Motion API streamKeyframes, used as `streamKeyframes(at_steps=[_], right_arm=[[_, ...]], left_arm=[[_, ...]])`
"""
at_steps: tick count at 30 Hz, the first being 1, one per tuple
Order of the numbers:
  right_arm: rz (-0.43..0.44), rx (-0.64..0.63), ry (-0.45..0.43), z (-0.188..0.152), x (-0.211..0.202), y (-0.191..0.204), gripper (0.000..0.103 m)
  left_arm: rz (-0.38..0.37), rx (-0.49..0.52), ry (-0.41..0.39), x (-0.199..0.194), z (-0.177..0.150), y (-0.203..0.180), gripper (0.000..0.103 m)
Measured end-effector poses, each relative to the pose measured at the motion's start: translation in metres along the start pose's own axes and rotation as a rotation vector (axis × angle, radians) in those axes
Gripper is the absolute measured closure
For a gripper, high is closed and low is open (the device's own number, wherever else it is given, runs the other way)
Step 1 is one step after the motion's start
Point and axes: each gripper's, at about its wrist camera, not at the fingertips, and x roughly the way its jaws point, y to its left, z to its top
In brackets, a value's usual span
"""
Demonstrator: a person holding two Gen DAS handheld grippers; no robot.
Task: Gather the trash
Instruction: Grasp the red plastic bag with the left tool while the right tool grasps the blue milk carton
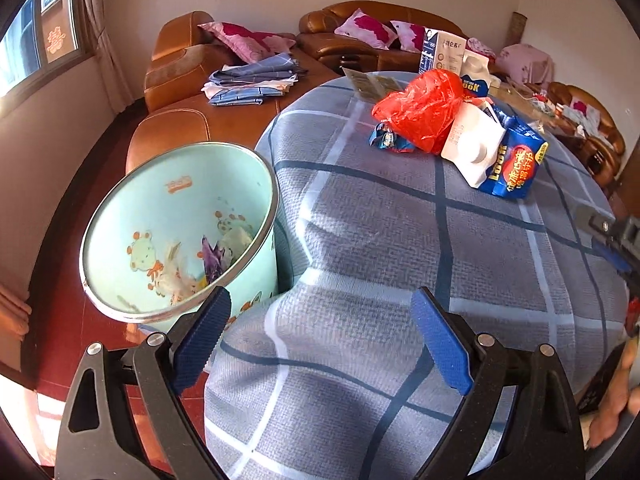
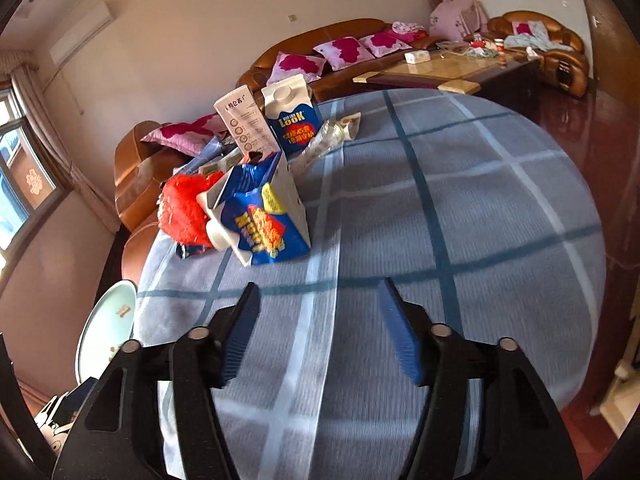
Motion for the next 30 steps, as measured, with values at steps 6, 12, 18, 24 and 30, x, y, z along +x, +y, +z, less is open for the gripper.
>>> streamKeyframes(at_steps=[6, 12, 18, 24, 30], right_arm=[[0.011, -0.125, 0.004, 0.028, 0.033, 0.028, 0.018], [0.005, -0.171, 0.064, 0.047, 0.078, 0.051, 0.014], [0.009, -0.185, 0.087, 0.051, 0.098, 0.061, 0.014], [0.027, -0.160, 0.107, 0.053, 0.110, 0.062, 0.018], [0.058, -0.135, 0.112, 0.050, 0.097, 0.053, 0.020]], left_arm=[[0.003, -0.006, -0.014, 0.008, 0.016, 0.003, 0.013], [0.005, -0.028, -0.010, 0.017, 0.028, 0.011, 0.013], [0.009, -0.036, -0.012, 0.022, 0.036, 0.020, 0.013], [0.004, -0.017, -0.026, 0.026, 0.046, 0.019, 0.013], [-0.031, -0.009, -0.045, 0.028, 0.060, 0.010, 0.013]])
